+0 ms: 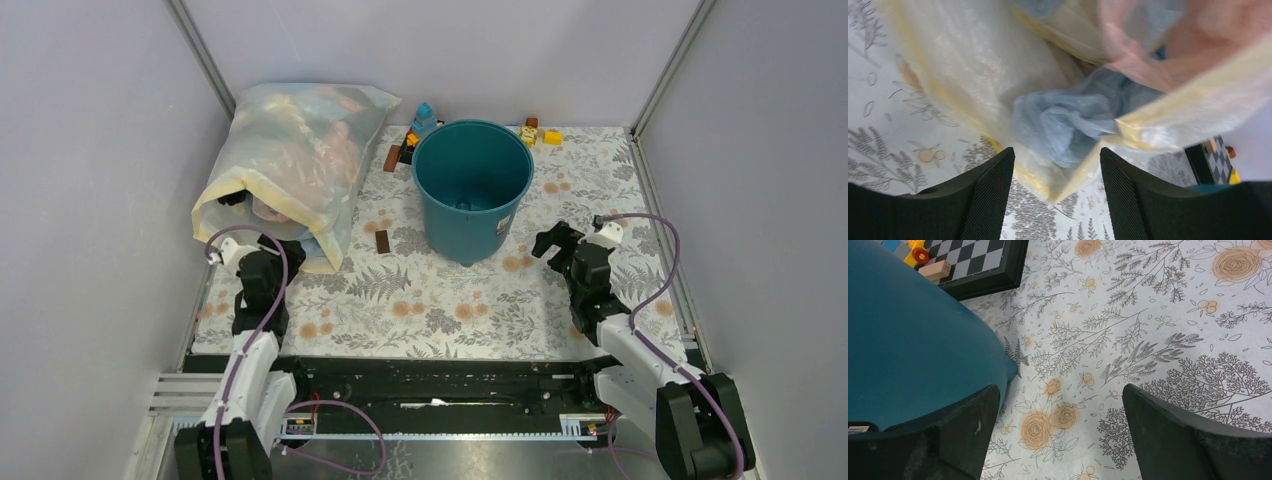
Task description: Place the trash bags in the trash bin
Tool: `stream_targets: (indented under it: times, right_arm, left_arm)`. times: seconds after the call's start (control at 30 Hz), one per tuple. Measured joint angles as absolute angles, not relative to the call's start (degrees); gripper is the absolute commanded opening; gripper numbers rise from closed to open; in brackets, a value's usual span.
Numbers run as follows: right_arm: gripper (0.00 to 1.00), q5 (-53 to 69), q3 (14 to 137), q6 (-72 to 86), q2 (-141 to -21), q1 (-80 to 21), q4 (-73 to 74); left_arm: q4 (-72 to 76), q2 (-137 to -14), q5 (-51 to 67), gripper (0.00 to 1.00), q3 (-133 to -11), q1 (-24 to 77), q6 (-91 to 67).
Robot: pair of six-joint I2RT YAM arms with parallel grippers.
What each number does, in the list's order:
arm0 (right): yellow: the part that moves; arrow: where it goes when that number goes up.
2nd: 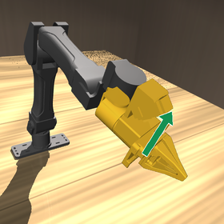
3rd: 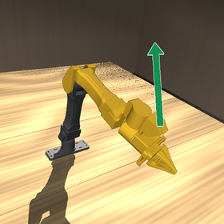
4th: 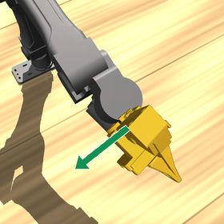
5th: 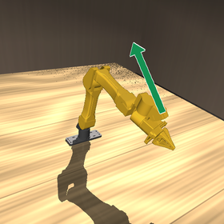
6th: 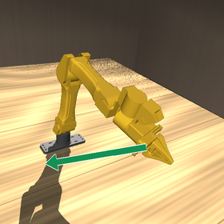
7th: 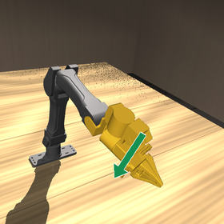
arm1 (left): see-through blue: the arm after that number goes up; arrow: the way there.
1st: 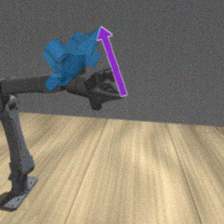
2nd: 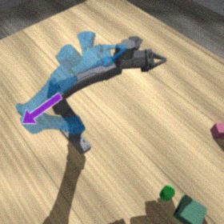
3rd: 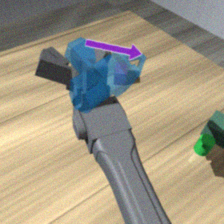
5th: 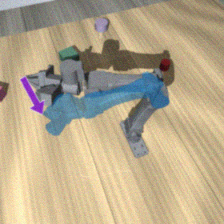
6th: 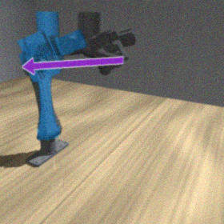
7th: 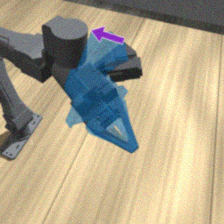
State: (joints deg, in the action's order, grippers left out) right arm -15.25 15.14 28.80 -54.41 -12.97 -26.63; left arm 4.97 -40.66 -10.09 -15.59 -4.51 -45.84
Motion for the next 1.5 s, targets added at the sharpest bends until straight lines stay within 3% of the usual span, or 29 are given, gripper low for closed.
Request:
stream_targets:
  times: [0.07, 0.2, 0.37, 0.53, 0.7, 0.9, 0.93, 0.97, 1.03, 1.1, 1.27, 1.5]
  right_arm:
    - [1.00, -15.0, 15.1, 28.8, -54.9, -13.0, -26.6]
    - [1.00, -13.9, 15.1, 28.8, -55.4, -13.0, -26.7]
    - [1.00, -13.8, 15.1, 28.8, -55.9, -13.0, -27.2]
    - [1.00, -13.4, 15.1, 28.8, -56.4, -13.0, -27.5]
    - [1.00, -13.3, 15.1, 28.8, -56.4, -13.0, -27.7]
    - [1.00, -12.8, 15.1, 28.7, -56.8, -13.0, -27.7]
    - [1.00, -12.8, 15.1, 28.7, -57.0, -13.0, -27.7]
    - [1.00, -12.8, 15.1, 28.7, -57.3, -13.0, -27.7]
    - [1.00, -12.8, 15.1, 28.7, -57.7, -13.0, -27.7]
    - [1.00, -12.8, 15.1, 28.7, -58.1, -13.0, -27.7]
    - [1.00, -12.8, 15.2, 28.5, -58.3, -13.0, -27.7]
    - [1.00, -12.7, 15.3, 28.5, -58.8, -13.0, -27.7]
  left_arm:
    - [5.1, -43.6, -8.1, 0.70, -15.6, -7.6, -47.3]
    - [7.0, -50.2, -2.4, 0.90, -15.6, -13.1, -49.6]
    - [12.1, -60.0, 5.2, 0.82, -15.9, -15.1, -50.0]
    - [17.8, -69.7, 10.2, 0.81, -17.2, -15.7, -51.6]
    - [22.2, -72.5, 11.8, 0.67, -18.9, -15.8, -53.2]
    - [25.7, -72.6, 12.7, 0.26, -19.1, -15.8, -53.3]
    - [25.9, -72.6, 12.7, 0.30, -19.1, -15.8, -53.5]
    - [26.1, -72.6, 12.7, 0.39, -19.1, -15.8, -53.4]
    - [26.7, -72.6, 13.1, 0.69, -19.1, -15.8, -53.3]
    - [26.7, -72.5, 13.5, 0.81, -19.1, -15.8, -52.9]
    - [22.9, -67.7, 12.6, 0.82, -19.0, -15.8, -52.8]
    - [19.7, -55.0, 7.5, 0.70, -17.5, -15.8, -52.5]
